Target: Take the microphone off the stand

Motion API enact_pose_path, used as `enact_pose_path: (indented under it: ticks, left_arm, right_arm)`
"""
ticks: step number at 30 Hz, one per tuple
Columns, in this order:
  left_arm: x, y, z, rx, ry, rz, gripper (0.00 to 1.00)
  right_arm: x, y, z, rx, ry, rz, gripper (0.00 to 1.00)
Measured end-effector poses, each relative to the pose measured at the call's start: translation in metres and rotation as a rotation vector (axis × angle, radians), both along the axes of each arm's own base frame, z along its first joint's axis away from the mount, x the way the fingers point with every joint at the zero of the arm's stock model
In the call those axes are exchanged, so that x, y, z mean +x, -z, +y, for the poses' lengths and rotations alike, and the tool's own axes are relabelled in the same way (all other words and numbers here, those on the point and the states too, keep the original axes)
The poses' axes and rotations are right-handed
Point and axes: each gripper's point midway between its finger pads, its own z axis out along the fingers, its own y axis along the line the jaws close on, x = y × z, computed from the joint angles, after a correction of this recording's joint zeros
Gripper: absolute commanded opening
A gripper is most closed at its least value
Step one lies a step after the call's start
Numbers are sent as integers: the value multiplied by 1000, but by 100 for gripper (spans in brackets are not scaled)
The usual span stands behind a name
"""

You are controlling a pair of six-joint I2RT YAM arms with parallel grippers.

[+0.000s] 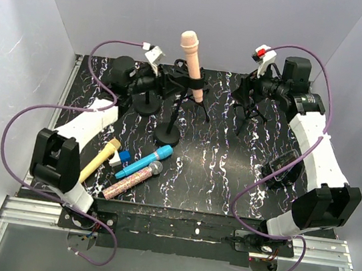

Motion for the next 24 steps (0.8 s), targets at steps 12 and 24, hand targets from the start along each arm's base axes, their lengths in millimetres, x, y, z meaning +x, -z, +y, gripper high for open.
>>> enact_pose_path:
  ticks: [12, 24]
  left_arm:
    - [13, -1, -58, -34, 79, -24, 20]
    - [12, -1, -61, -27, 84, -27, 33]
  right_arm:
    - [-43, -37, 40, 121, -278, -10, 79]
    - [-37, -34, 82, 169, -384, 3, 79]
